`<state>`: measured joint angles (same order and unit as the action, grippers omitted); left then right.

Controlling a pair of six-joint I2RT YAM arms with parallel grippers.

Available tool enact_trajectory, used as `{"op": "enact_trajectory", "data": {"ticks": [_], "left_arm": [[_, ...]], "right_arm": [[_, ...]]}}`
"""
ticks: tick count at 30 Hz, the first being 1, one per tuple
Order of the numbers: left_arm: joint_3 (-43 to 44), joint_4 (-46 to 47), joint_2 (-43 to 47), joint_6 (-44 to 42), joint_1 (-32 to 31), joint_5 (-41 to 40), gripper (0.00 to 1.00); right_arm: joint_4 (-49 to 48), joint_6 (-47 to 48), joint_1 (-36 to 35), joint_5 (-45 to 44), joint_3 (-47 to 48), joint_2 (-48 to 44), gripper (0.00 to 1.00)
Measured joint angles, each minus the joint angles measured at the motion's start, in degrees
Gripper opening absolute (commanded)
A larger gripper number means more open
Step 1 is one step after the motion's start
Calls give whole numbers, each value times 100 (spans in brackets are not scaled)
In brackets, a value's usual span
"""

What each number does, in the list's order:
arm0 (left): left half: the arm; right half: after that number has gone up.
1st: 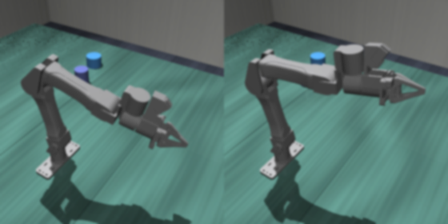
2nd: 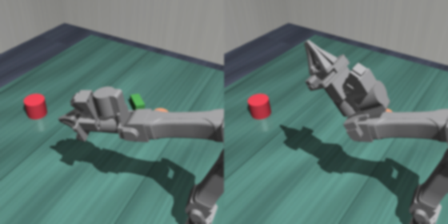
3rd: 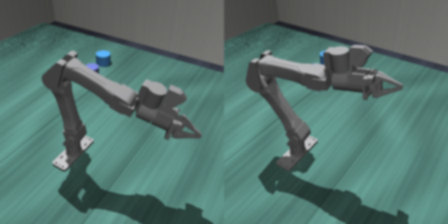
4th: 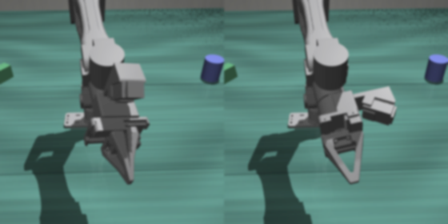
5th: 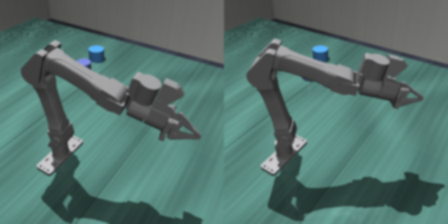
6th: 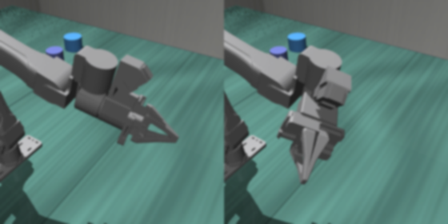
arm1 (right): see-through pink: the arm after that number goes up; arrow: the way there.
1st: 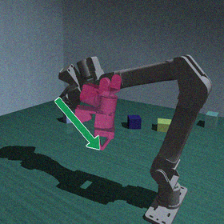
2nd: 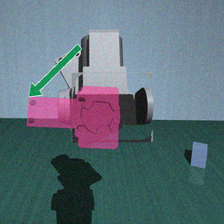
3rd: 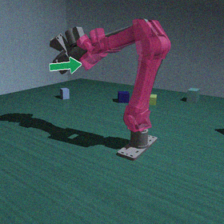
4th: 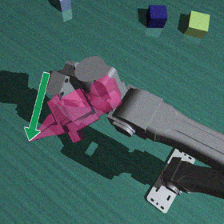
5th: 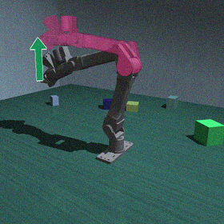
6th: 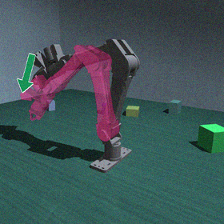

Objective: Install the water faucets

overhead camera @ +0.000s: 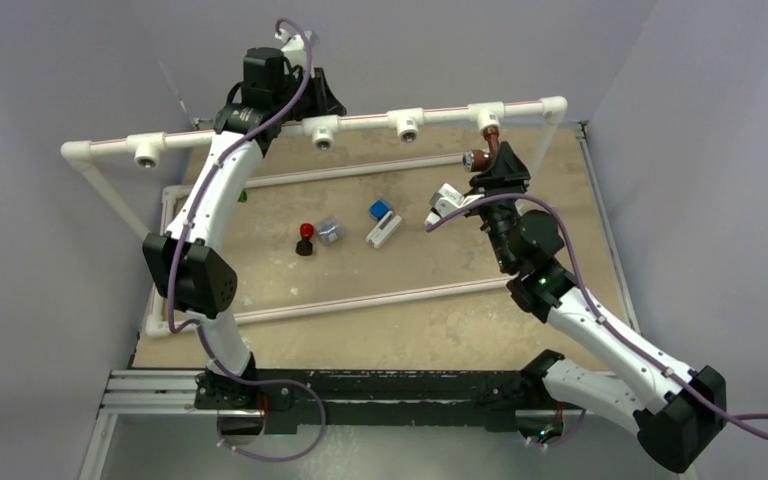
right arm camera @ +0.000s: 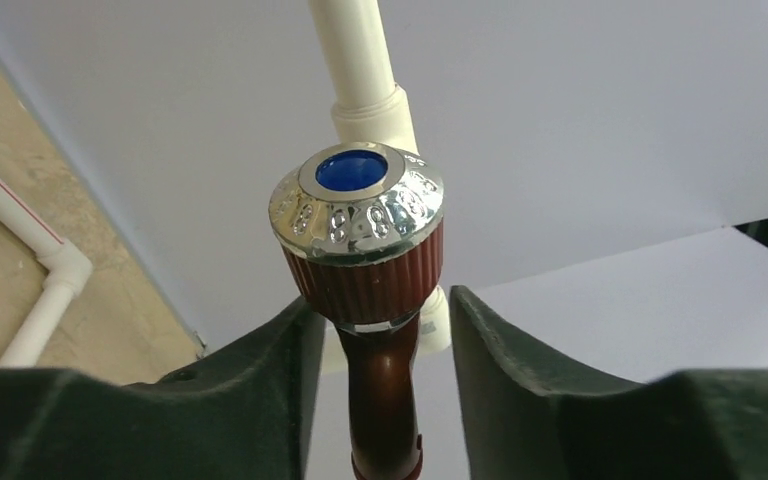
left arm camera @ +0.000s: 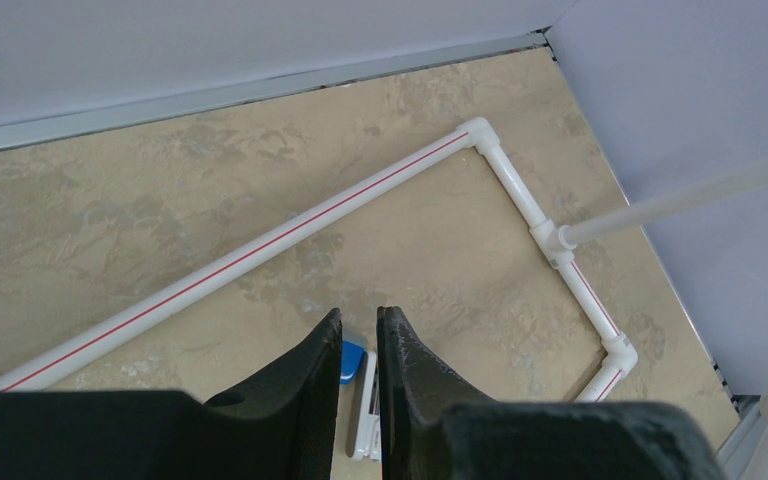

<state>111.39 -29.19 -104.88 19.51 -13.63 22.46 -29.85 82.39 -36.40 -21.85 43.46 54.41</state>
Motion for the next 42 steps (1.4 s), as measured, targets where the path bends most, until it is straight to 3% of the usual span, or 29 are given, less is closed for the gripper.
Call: {"op": "enact_trajectory", "data": {"ticks": [7,15,28,42], "left_arm": [[0,0,0,2,7,7,18],[2,4,0,4,15,31,18],[-2,105,0,48,103,96,18],[-55,264,20,52,136,101,18]], "right_arm": [[-7,-431,-127,-133,4,-4,0],[-125,-1993,-223,-422,101,55,0],[-667,-7385,-166,-935,116,72,0],[-568,-11377,-70,-1589,142,101,0]]}}
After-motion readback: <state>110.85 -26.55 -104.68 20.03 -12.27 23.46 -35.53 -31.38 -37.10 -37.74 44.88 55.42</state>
